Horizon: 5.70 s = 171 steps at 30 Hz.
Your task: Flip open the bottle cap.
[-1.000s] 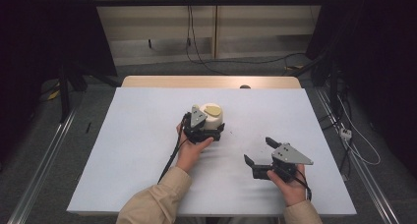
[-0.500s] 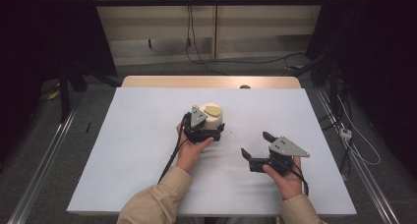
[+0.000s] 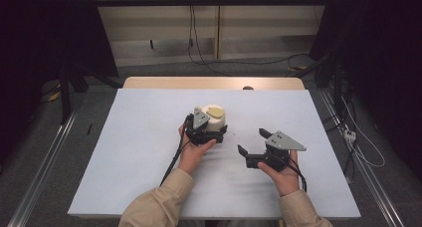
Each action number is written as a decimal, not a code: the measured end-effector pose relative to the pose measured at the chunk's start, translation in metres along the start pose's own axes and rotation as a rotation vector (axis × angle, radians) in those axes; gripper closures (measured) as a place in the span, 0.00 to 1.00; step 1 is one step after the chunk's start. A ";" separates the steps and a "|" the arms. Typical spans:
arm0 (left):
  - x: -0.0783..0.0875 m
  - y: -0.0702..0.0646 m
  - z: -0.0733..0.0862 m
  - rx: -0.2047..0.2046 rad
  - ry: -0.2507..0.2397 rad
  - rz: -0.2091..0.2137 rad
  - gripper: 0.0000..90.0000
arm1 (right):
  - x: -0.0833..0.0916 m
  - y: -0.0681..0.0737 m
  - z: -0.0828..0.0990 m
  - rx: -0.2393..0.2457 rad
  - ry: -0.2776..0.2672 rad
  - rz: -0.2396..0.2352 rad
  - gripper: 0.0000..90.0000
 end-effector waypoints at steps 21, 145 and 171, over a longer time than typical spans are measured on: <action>0.000 -0.001 0.000 -0.009 0.005 -0.008 0.05 | -0.012 0.000 -0.014 -0.014 -0.001 0.014 0.17; -0.002 -0.004 0.000 -0.033 0.033 -0.036 0.05 | -0.076 0.012 -0.059 -0.022 0.154 -0.102 1.00; -0.002 -0.004 0.000 -0.036 0.036 -0.042 0.05 | -0.079 0.015 -0.065 -0.016 0.128 -0.111 1.00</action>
Point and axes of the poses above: each handheld gripper's, and its own axes: x roughly backward along the jaws, z roughly out of its underside, y roughly to its left, the point moved 3 cm from there along -x, roughly forward along the jaws, and after that the axes turned 8 degrees about -x, right-handed, at the moved point
